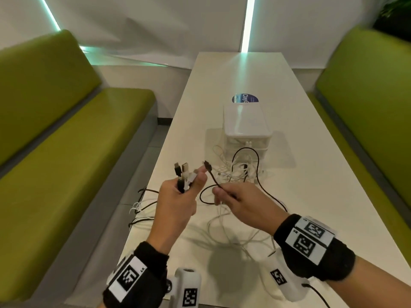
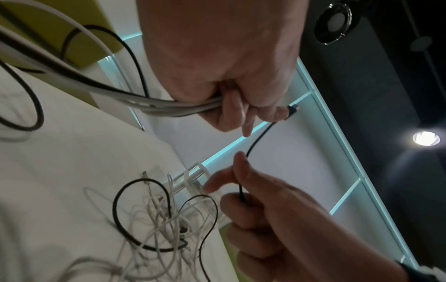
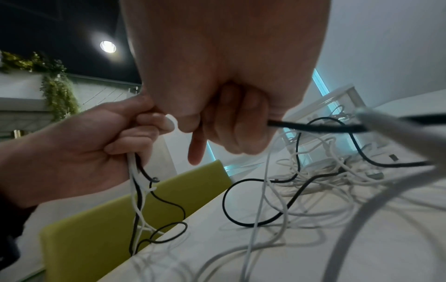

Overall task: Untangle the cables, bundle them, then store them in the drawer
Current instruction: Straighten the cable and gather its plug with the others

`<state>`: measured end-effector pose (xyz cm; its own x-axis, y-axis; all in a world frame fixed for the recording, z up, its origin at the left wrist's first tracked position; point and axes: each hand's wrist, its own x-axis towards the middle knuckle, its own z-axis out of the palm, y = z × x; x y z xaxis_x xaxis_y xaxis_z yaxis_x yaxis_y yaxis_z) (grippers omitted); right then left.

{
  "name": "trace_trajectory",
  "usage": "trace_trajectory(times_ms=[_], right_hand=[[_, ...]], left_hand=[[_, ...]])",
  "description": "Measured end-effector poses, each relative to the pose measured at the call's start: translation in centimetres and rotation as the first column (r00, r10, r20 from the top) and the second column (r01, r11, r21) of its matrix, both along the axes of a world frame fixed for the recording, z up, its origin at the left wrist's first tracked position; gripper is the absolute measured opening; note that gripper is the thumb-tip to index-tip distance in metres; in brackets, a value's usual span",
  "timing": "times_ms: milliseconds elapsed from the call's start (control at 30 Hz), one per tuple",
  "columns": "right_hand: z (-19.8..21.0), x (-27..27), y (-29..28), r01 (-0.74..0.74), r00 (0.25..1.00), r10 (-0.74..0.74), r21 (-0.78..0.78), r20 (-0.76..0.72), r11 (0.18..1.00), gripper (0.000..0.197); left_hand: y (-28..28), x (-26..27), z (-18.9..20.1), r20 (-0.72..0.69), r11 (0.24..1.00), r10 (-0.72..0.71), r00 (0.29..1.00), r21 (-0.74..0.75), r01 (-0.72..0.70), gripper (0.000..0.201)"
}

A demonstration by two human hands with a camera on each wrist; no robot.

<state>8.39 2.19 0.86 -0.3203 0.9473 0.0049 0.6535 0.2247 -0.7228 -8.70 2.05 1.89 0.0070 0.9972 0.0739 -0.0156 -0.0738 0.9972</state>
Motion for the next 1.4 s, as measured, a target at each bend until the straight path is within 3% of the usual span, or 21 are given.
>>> trace_trajectory(times_ms=[200, 267, 333, 467, 600, 733, 833, 967, 1067, 1133, 1400], right_hand=[[-1.4, -0.7, 1.0, -0.116, 0.964, 0.103, 0.039, 0.244, 0.993, 0.037], [-2.2, -0.3, 2.0, -0.049, 0.955, 0.023, 0.08, 0.296, 0.996, 0.038], [-3.0, 0.3, 3.4, 0.005, 0.928, -0.008, 0.01, 0.373, 1.0, 0.044], [-4.1, 0.7, 5.0, -0.027, 0.853, 0.121, -0.189, 0.507, 0.982, 0.039], [-4.1, 0.6, 4.1, -0.067, 0.812, 0.166, -0.194, 0.56, 0.979, 0.039], [-3.5, 1.0, 2.1, -0.154, 0.807, 0.247, -0.211, 0.537, 0.965, 0.042], [-2.9, 2.0, 0.7, -0.253, 0.864, 0.322, -0.22, 0.386, 0.942, 0.039], [-1.4, 2.9, 0.2, -0.232, 0.932, 0.285, -0.234, 0.226, 0.944, 0.033], [-0.6, 3.2, 0.4, -0.202, 0.94, 0.25, -0.212, 0.233, 0.956, 0.037], [-0.5, 3.6, 0.7, -0.171, 0.956, 0.213, -0.207, 0.203, 0.963, 0.038], [-0.3, 2.5, 0.9, -0.244, 0.947, 0.263, -0.116, 0.183, 0.963, 0.034]], left_hand=[[1.1, 1.1, -1.6, -0.11, 0.997, 0.009, 0.994, 0.077, -0.001, 0.022], [1.7, 1.6, -2.3, -0.162, 0.996, 0.036, 0.986, 0.092, -0.021, 0.03], [2.0, 2.1, -2.9, -0.204, 0.996, 0.053, 0.978, 0.081, -0.037, 0.045], [2.3, 2.1, -3.7, -0.351, 0.999, 0.004, 0.936, 0.035, 0.009, 0.052], [2.2, 1.5, -4.0, -0.394, 0.999, -0.033, 0.918, 0.022, 0.045, 0.055], [1.2, 1.5, -3.7, -0.348, 0.993, -0.111, 0.931, -0.008, 0.115, 0.053], [0.7, 1.4, -4.1, -0.268, 0.983, -0.184, 0.946, -0.079, 0.168, 0.056], [0.9, 0.7, -3.1, -0.186, 0.983, -0.179, 0.966, -0.062, 0.17, 0.064], [1.4, -1.0, -2.3, 0.142, 0.991, -0.106, 0.984, -0.061, 0.115, 0.057], [1.5, -2.5, -2.1, 0.353, 0.98, -0.103, 0.93, -0.125, 0.156, 0.054], [1.9, -4.1, -1.8, 0.328, 0.985, -0.111, 0.938, -0.09, 0.148, 0.051]])
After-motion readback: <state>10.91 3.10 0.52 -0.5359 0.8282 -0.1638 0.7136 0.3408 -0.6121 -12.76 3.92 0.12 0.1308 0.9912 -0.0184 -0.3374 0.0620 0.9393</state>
